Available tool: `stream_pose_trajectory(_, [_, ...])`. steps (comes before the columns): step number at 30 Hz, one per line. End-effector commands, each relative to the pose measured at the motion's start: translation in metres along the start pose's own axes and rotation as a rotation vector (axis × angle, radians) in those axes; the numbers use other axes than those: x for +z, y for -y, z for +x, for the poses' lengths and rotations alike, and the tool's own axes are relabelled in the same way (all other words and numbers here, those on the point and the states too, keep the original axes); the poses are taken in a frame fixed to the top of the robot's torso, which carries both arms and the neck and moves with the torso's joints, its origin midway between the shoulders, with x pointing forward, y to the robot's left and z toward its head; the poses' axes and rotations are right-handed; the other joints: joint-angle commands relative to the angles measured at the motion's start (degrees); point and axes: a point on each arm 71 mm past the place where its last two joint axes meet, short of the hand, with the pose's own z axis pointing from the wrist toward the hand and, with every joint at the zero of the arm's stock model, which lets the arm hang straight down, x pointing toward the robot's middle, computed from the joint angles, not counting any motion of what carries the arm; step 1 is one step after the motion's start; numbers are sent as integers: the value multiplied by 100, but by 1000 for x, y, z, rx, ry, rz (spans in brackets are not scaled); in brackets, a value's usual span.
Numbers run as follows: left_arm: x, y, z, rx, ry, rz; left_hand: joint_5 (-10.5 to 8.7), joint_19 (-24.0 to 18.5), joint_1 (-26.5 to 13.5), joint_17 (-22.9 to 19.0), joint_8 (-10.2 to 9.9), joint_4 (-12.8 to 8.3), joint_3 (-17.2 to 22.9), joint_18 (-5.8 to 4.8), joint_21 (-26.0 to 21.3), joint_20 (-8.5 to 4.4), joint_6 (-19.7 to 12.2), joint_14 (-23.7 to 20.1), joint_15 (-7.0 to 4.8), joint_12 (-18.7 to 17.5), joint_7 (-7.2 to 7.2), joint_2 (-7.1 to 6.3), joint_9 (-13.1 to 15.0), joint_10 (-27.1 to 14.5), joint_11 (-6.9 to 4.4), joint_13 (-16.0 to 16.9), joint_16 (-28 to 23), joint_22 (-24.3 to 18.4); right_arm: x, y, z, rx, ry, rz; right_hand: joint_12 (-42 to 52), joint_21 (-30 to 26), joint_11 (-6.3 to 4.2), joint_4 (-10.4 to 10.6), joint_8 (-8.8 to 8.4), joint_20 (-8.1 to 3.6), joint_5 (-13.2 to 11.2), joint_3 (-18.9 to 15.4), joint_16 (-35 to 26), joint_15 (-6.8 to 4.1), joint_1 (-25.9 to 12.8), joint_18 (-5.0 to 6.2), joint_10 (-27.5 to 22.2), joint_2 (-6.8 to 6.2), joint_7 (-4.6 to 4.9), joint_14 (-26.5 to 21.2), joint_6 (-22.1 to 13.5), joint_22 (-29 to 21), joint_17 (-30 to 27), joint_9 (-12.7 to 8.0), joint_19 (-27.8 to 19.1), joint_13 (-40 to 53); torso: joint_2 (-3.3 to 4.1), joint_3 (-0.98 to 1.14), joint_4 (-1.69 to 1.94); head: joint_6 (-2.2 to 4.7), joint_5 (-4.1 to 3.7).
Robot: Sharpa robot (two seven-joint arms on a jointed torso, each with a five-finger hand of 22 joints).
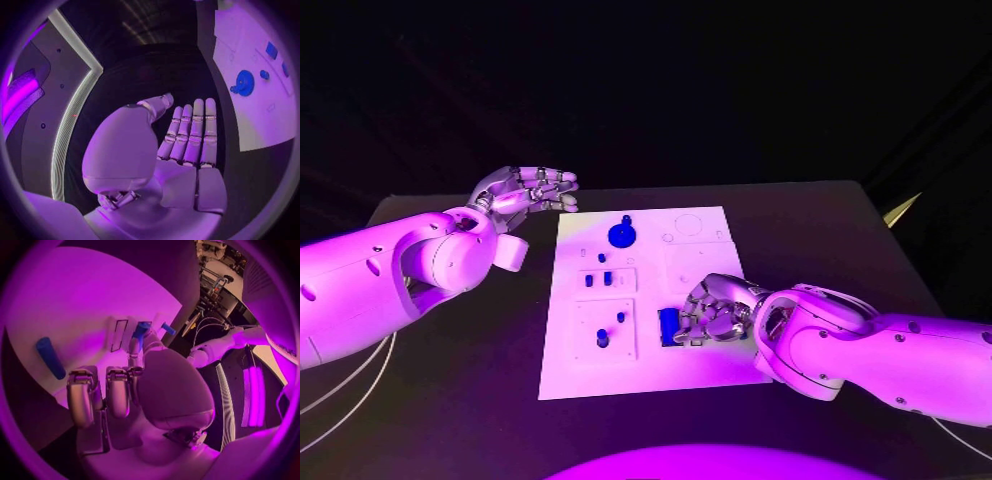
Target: Assemble the parts on the task board
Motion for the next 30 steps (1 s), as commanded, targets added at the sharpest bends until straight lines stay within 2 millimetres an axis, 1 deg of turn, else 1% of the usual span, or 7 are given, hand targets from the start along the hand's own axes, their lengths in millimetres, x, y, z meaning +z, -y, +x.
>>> stream_pose_trajectory(1, [0, 1, 2, -7, -14, 9, 14, 34, -9, 8, 31, 30, -20, 56, -28, -1, -34, 14, 1, -17, 182, 42, -10, -12, 28, -10, -29, -10, 1, 2, 0, -23, 18, 21, 20, 26, -30, -9, 35, -41, 15, 50, 20, -42, 79, -82, 462, -5, -5, 549, 33, 1507, 1274, -10, 589, 1329, -1, 1, -1, -20, 6])
stream_pose_trajectory(10, [0, 1, 2, -7, -14, 8, 14, 34, -9, 8, 31, 30, -20, 56, -28, -1, -34, 14, 1, -17, 182, 42, -10, -12, 28, -10, -29, -10, 0, 2, -3, -2, 45, 21, 26, 26, -38, 42, 47, -50, 74, 98, 22, -51, 96, -82, 466, 42, -11, 550, 54, 1507, 1281, -21, 589, 1333, -1, 5, -4, -19, 6])
stream_pose_trajectory(14, [0, 1, 1, -7, -14, 8, 14, 34, -9, 8, 31, 30, -20, 56, -28, -1, -34, 14, 1, -17, 182, 42, -10, -12, 28, -10, -29, -10, -6, 4, -5, 31, 61, 8, 33, 26, -23, 74, 24, -51, 216, 71, 17, -44, -32, -82, 470, -18, 11, 548, 10, 1507, 1268, -46, 589, 1338, 0, 7, 0, -7, 6])
stream_pose_trajectory(19, [-1, 1, 0, -6, -9, 7, 14, 34, -9, 8, 31, 30, -20, 56, -28, -1, -34, 14, 1, -17, 182, 42, -10, -12, 28, -10, -29, -10, -20, 14, -21, 68, 103, 15, 17, 26, 16, 76, -41, -34, 248, 49, 10, -15, -174, -82, 462, -70, 60, 545, -82, 1507, 1253, -87, 589, 1330, -4, 0, -8, -2, -10])
stream_pose_trajectory(25, [-1, 2, -1, -3, 0, 14, 14, 34, -9, 8, 31, 30, -20, 56, -28, -1, -34, 14, 1, -17, 182, 42, -10, -12, 28, -10, -29, -10, -34, 36, -42, 34, 133, 75, -87, 26, 137, 66, -283, 40, 179, 70, 11, 85, -258, -82, 410, -131, 202, 545, -336, 1507, 1256, -211, 589, 1275, -11, -10, -13, 24, -48])
stream_pose_trajectory(26, [-2, 2, -1, -3, 3, 18, 14, 42, -17, 11, 35, 39, -27, 56, -46, 1, -36, 13, 2, -15, 181, 42, -12, -13, 28, -13, -30, -22, -36, 39, -44, 19, 132, 86, -106, 26, 172, 62, -367, 67, 157, 84, 12, 115, -260, -82, 399, -138, 241, 545, -402, 1507, 1259, -253, 589, 1266, -8, -6, -12, 24, -63])
stream_pose_trajectory(30, [-2, 3, -2, -4, 8, 31, 16, 47, -11, 13, 36, 36, -25, 57, -49, 0, -37, 16, 0, -12, 178, 44, -13, -8, 26, -13, -28, -24, -44, 50, -47, -23, 139, 121, -107, 26, 208, 61, -466, 98, 110, 94, 13, 148, -267, -82, 398, -158, 281, 546, -465, 1507, 1262, -302, 589, 1266, -4, 10, -22, 38, -100])
